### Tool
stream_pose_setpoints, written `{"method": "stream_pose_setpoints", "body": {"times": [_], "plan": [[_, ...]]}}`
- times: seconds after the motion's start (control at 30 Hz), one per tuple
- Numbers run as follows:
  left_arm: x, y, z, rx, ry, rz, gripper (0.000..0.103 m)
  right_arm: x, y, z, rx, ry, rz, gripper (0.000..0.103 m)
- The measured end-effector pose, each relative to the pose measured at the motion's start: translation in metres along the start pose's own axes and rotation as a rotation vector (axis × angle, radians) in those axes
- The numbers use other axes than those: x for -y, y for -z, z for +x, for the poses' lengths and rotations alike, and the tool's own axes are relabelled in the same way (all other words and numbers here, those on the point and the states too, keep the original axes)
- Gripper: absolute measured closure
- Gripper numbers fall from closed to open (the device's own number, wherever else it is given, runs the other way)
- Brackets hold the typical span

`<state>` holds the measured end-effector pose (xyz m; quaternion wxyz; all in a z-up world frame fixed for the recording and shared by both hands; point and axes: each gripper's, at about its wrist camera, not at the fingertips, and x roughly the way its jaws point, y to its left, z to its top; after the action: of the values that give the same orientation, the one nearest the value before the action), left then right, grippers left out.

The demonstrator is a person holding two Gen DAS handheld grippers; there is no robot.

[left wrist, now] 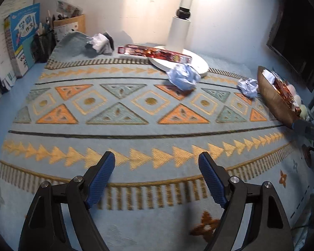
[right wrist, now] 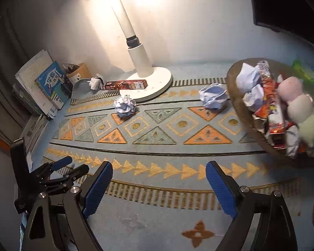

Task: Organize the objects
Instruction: 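Move both grippers toward the crumpled papers by the lamp base, then grasp crumpled white paper with left gripper while right grasps another crumpled paper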

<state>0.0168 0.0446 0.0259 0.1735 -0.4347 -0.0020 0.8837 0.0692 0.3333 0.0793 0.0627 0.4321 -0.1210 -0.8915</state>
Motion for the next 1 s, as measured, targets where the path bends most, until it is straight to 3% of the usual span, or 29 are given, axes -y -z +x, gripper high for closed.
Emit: {"method": "stream_pose_setpoints", "body": {"times": [0.13, 0.3, 0.43, 0.53, 0.6, 0.73, 0.8, 0.87, 0.93, 0.97, 1.0], "plan": [[-0.043, -0.039, 0.005, 0.036, -0.011, -0.066, 0.022, -0.025, -0.015, 0.038, -0.02, -0.065, -0.044, 0.013], [-0.085, -0.118, 0.031, 0.118, -0.057, -0.122, 0.022, -0.057, -0.046, 0.093, -0.007, -0.012, -0.117, 0.013], [-0.111, -0.171, 0.076, 0.122, -0.017, -0.222, 0.022, -0.064, -0.073, 0.14, 0.02, -0.019, -0.079, 0.013], [-0.121, -0.195, 0.113, 0.117, -0.028, -0.274, 0.022, -0.064, -0.085, 0.167, 0.019, -0.025, -0.049, 0.013], [-0.124, -0.209, 0.135, 0.1, -0.078, -0.271, 0.022, -0.066, -0.091, 0.176, 0.004, -0.04, -0.04, 0.013], [-0.129, -0.221, 0.161, 0.07, -0.043, -0.291, 0.022, -0.08, -0.099, 0.187, 0.015, 0.01, -0.093, 0.013], [-0.128, -0.222, 0.167, 0.078, -0.063, -0.28, 0.022, -0.084, -0.097, 0.195, -0.019, 0.05, -0.111, 0.019], [-0.128, -0.222, 0.168, 0.086, -0.069, -0.287, 0.025, -0.088, -0.096, 0.195, -0.007, 0.068, -0.127, 0.039], [-0.131, -0.223, 0.17, 0.09, -0.051, -0.299, 0.043, -0.089, -0.095, 0.196, -0.006, 0.077, -0.135, 0.046], [-0.133, -0.223, 0.173, 0.075, -0.036, -0.304, 0.058, -0.089, -0.095, 0.195, -0.003, 0.081, -0.133, 0.047], [-0.134, -0.223, 0.175, 0.061, -0.023, -0.309, 0.06, -0.088, -0.095, 0.195, 0.0, 0.074, -0.131, 0.048]]}}
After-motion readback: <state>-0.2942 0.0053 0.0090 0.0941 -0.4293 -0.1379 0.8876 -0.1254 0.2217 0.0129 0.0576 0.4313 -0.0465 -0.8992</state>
